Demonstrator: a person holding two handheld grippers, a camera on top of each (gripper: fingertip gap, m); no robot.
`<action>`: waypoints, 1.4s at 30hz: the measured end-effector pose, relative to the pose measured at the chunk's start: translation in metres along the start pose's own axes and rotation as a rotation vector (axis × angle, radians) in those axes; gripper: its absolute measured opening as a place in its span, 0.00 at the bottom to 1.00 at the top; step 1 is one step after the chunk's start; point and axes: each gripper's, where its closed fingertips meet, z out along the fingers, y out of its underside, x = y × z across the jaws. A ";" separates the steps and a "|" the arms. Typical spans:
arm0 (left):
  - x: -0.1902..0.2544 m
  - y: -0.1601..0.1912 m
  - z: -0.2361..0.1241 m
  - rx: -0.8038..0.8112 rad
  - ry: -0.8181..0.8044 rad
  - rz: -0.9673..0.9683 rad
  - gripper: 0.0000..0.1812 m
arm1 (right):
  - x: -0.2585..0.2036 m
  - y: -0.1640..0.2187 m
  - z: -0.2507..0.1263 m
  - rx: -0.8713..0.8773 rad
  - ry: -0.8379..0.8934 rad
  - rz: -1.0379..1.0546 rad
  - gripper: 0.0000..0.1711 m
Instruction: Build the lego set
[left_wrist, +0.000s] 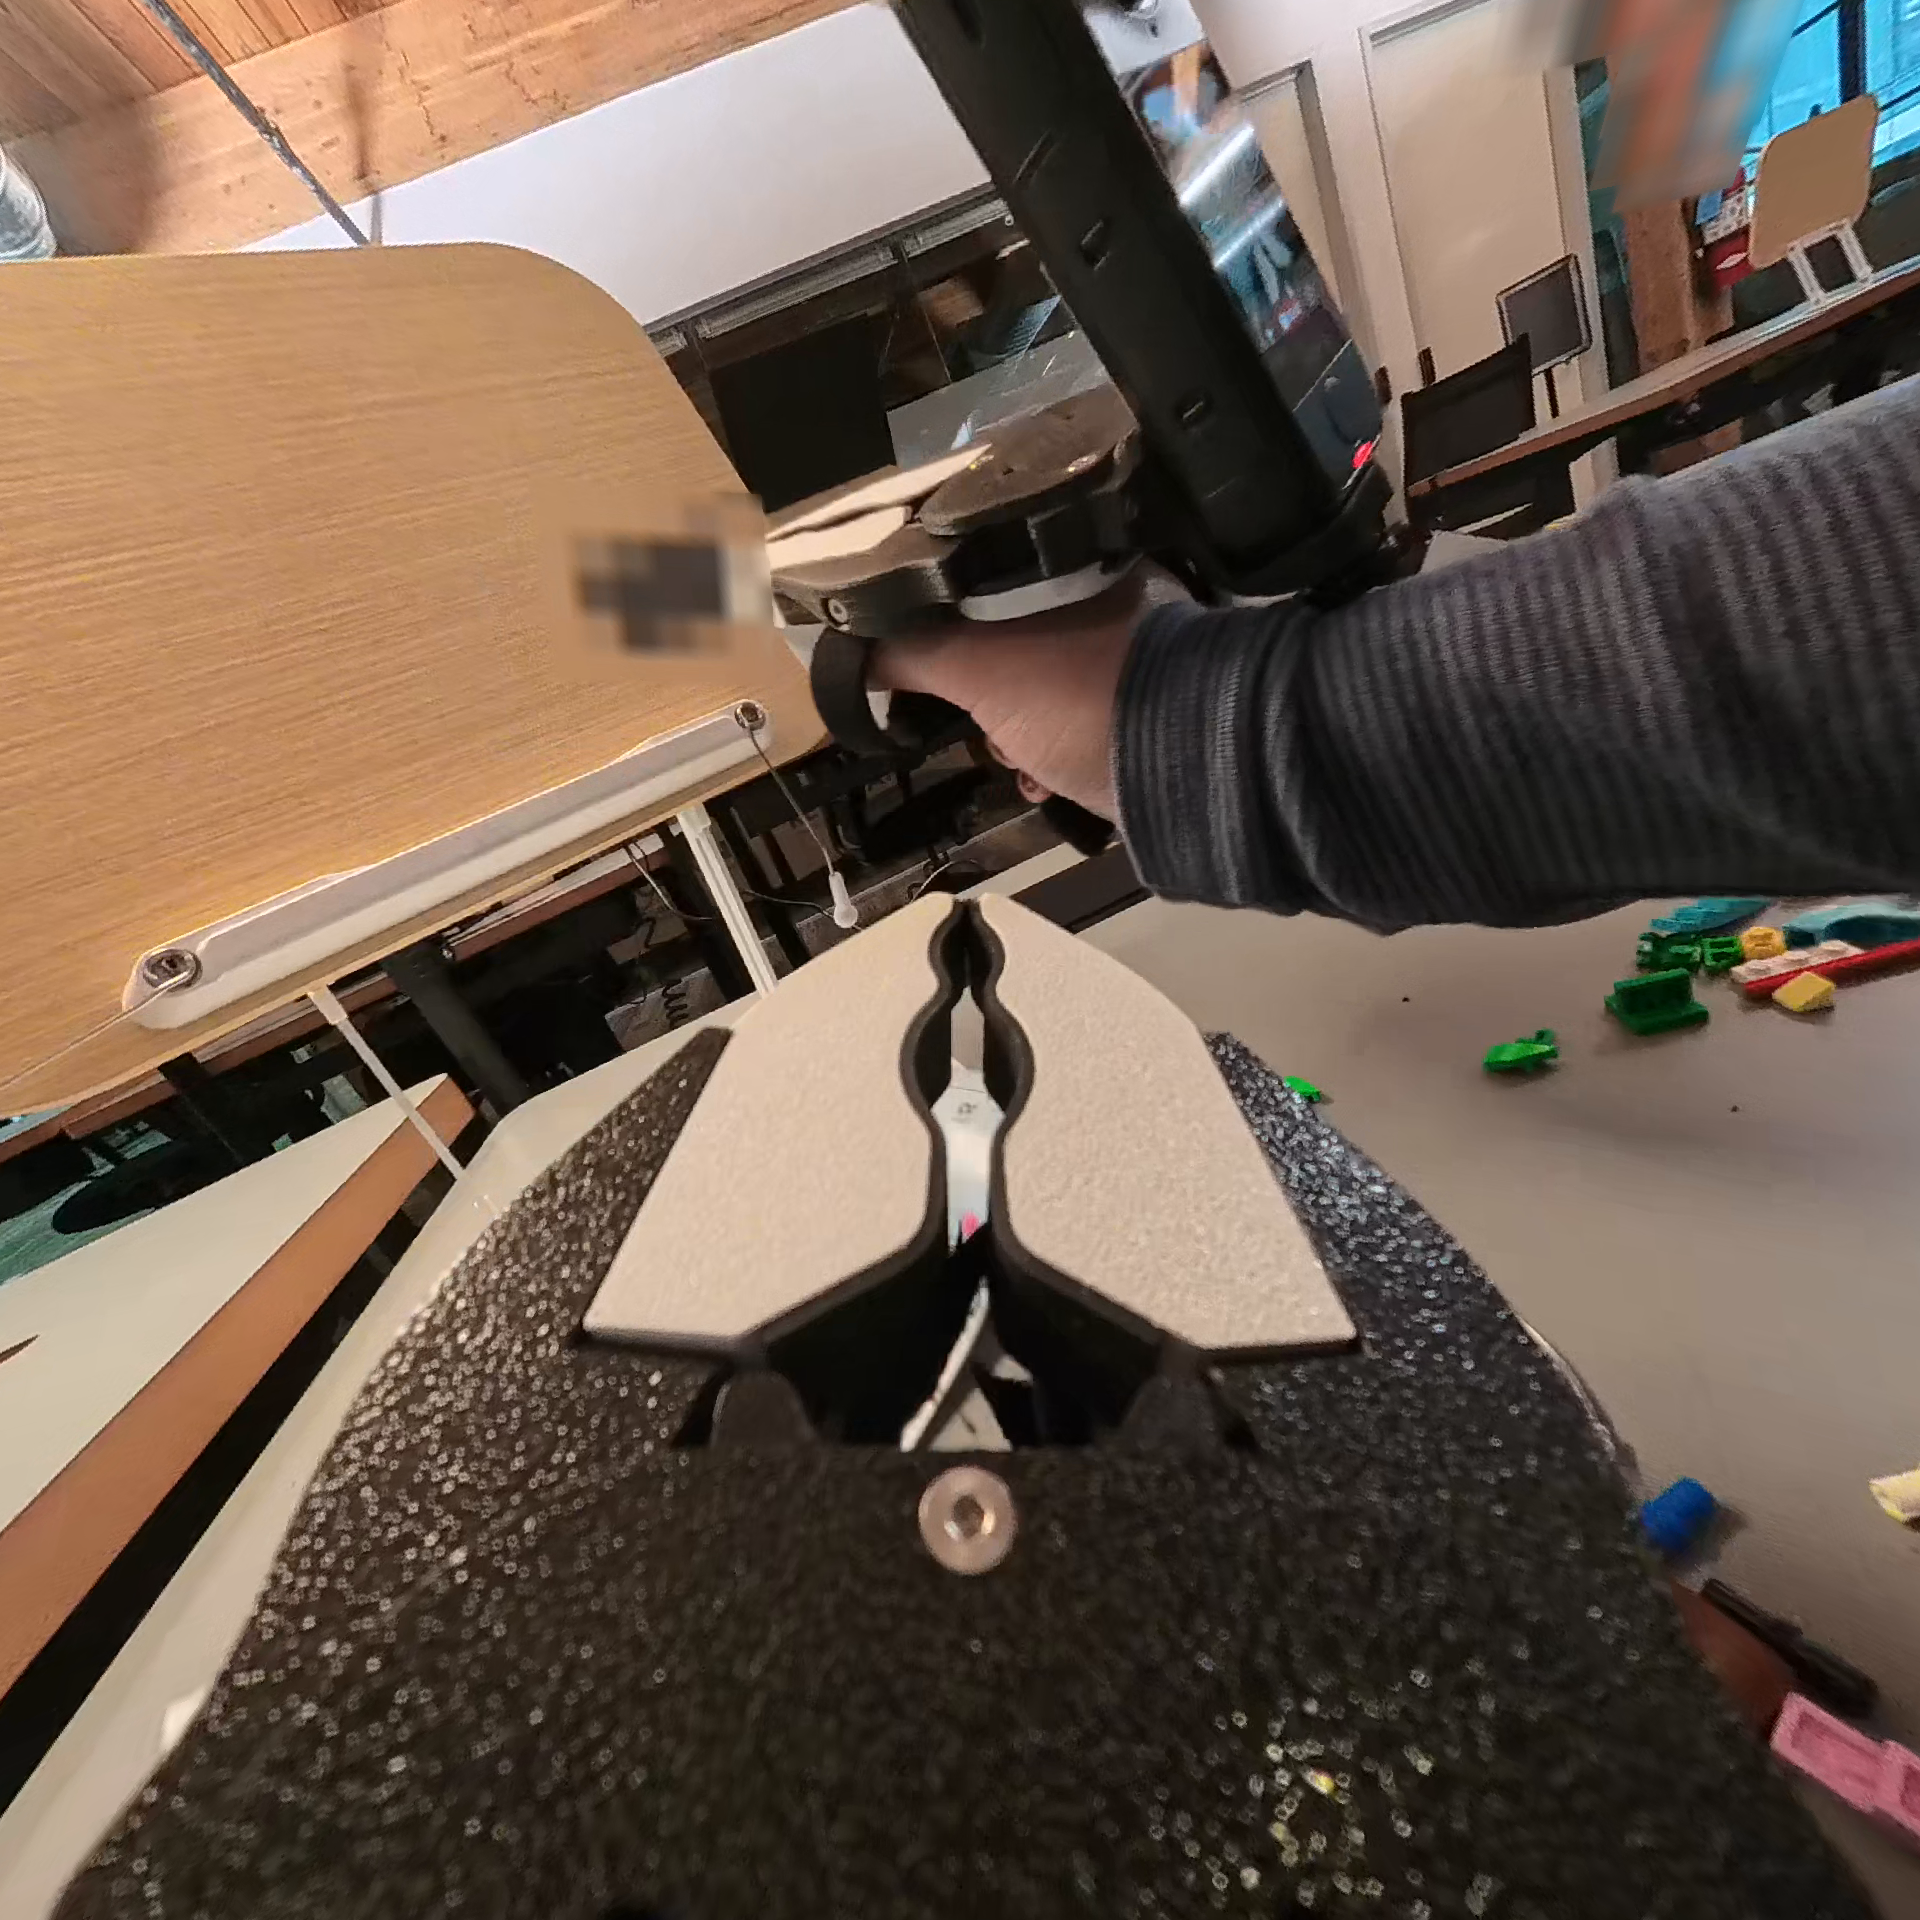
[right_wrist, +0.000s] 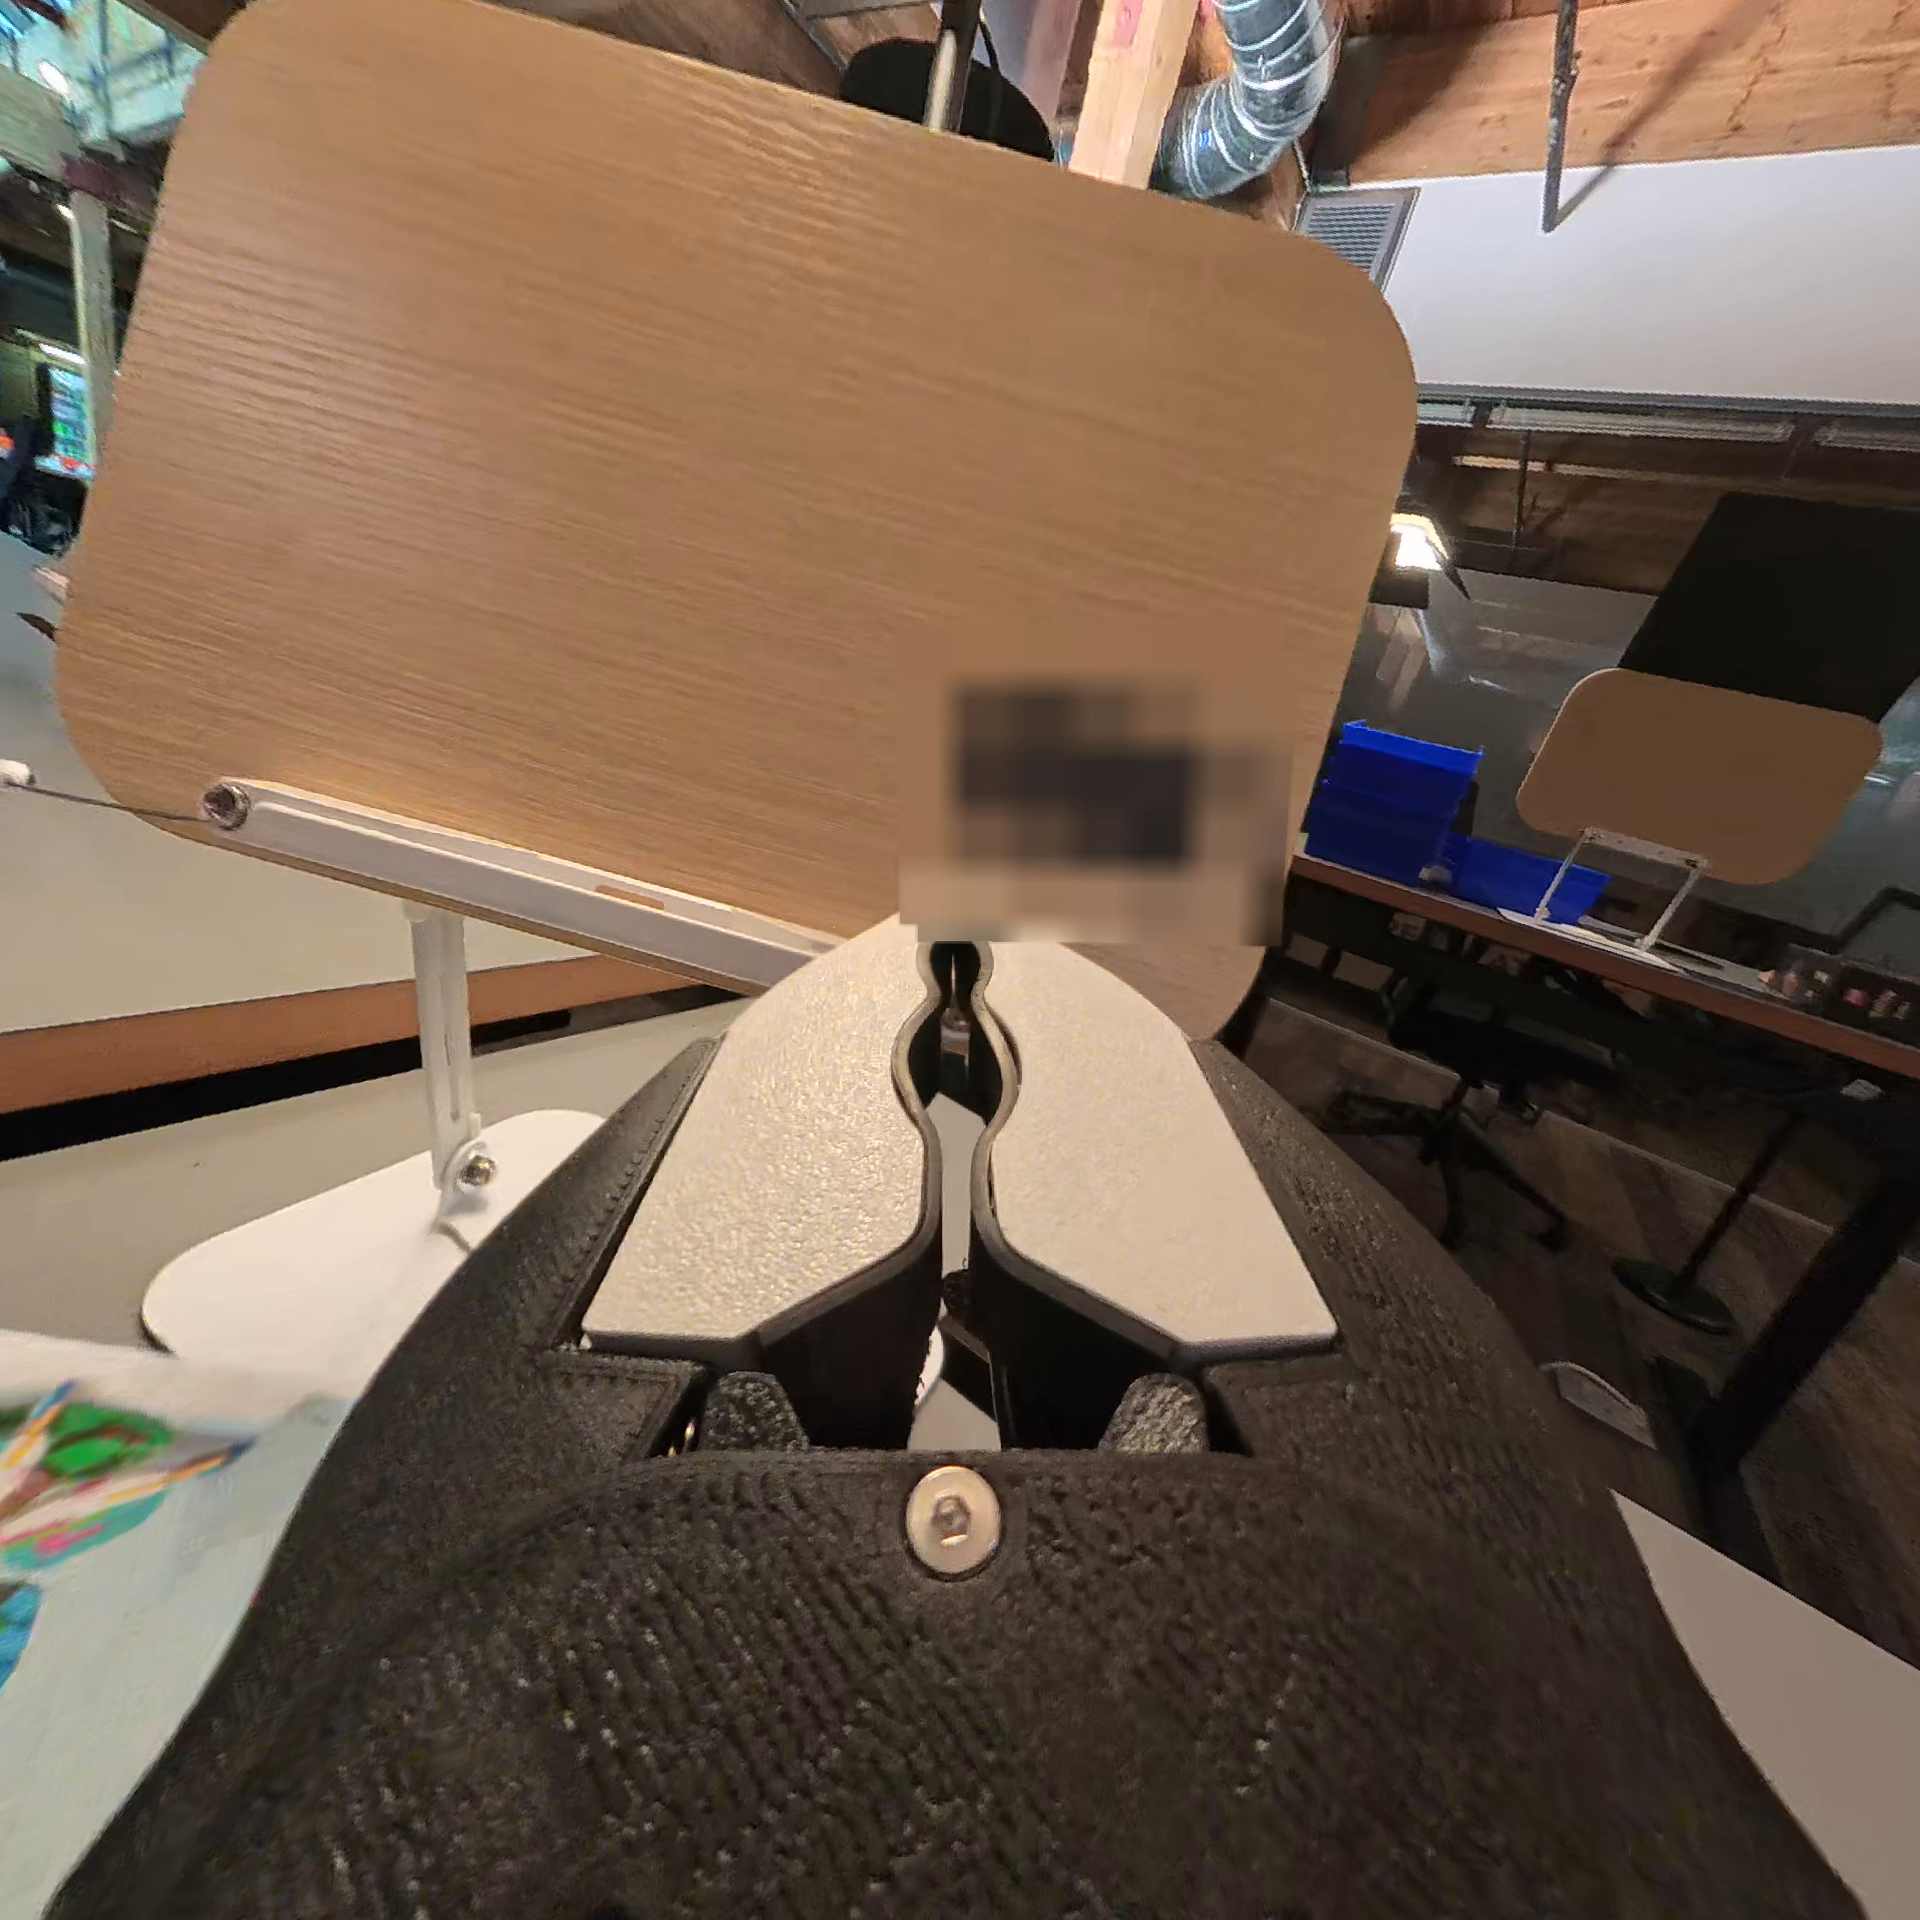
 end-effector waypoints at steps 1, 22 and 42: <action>0.001 0.000 0.000 0.001 0.003 0.007 0.00 | 0.001 0.004 -0.001 -0.020 -0.014 -0.009 0.00; -0.070 -0.004 -0.025 0.083 -0.294 -0.206 0.00 | -0.091 0.138 -0.103 -0.579 -0.705 -0.772 0.24; -0.056 -0.032 -0.025 0.122 -0.307 0.170 0.34 | -0.083 -0.073 -0.023 -0.206 -0.389 -0.360 0.00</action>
